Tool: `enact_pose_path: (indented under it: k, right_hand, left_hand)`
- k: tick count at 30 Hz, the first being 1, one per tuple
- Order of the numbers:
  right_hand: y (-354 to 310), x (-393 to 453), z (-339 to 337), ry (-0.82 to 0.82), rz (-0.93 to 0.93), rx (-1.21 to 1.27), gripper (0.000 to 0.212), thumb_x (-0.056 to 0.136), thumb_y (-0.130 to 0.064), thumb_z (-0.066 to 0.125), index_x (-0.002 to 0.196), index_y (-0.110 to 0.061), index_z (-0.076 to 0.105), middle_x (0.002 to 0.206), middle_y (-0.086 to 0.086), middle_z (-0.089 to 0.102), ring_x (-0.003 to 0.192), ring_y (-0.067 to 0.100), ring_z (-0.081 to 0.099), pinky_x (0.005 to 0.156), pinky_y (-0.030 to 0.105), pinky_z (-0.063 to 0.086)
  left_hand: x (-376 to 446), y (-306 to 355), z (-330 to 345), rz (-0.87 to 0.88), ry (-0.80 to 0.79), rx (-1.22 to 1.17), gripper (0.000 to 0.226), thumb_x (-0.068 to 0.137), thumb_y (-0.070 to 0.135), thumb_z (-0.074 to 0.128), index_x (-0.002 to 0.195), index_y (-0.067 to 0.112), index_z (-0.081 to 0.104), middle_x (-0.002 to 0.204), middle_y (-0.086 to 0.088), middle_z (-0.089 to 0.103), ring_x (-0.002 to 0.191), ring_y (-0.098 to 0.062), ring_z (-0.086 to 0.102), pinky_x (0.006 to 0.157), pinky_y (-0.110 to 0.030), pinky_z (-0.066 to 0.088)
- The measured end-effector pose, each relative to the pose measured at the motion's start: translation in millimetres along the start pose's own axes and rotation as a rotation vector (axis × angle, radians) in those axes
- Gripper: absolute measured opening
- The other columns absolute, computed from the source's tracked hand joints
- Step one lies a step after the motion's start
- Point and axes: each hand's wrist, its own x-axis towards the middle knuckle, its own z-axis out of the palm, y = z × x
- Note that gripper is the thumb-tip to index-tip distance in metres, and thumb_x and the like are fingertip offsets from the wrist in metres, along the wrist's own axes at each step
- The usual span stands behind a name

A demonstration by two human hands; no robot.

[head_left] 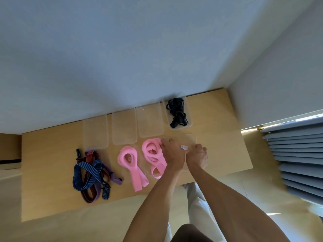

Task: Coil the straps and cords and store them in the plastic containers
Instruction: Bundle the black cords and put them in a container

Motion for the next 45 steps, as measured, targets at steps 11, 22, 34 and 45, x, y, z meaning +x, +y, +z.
enact_pose_path:
  k: [11, 22, 34, 45]
  right_hand:
    - [-3, 19, -2, 0.043, 0.212, 0.245, 0.022, 0.088, -0.002, 0.052, 0.103, -0.006, 0.068, 0.114, 0.014, 0.060, 0.092, 0.036, 0.062, 0.075, 0.037, 0.047]
    - [-8, 26, -15, -0.042, 0.221, 0.388, 0.021, 0.085, -0.002, 0.054, 0.091, -0.013, 0.071, 0.093, 0.010, 0.071, 0.088, 0.032, 0.068, 0.071, 0.034, 0.054]
    - [-25, 0, -74, 0.230, -0.018, 0.433, 0.036, 0.092, -0.004, 0.043, 0.119, -0.013, 0.065, 0.091, 0.019, 0.071, 0.085, 0.038, 0.065, 0.070, 0.039, 0.052]
    - [-118, 61, -63, 0.095, -0.186, 0.352, 0.018, 0.088, -0.002, 0.051, 0.084, -0.008, 0.067, 0.090, 0.012, 0.069, 0.085, 0.031, 0.063, 0.077, 0.043, 0.056]
  left_hand:
    - [-2, 10, 11, 0.081, 0.081, 0.017, 0.023, 0.081, -0.001, 0.048, 0.099, 0.005, 0.060, 0.100, -0.013, 0.058, 0.089, -0.022, 0.041, 0.067, -0.026, 0.022]
    - [-8, 21, 5, -0.063, 0.148, -0.310, 0.025, 0.076, -0.014, 0.049, 0.086, 0.002, 0.065, 0.088, -0.016, 0.065, 0.077, -0.025, 0.052, 0.067, -0.037, 0.045]
    - [-16, 34, -46, 0.104, 0.095, -0.451, 0.009, 0.084, 0.000, 0.056, 0.076, 0.005, 0.059, 0.078, -0.021, 0.064, 0.066, -0.025, 0.052, 0.065, -0.042, 0.043]
    - [72, 61, -92, 0.033, 0.213, -0.247, 0.018, 0.084, 0.010, 0.058, 0.069, 0.013, 0.050, 0.067, -0.003, 0.055, 0.062, -0.022, 0.047, 0.054, -0.030, 0.031]
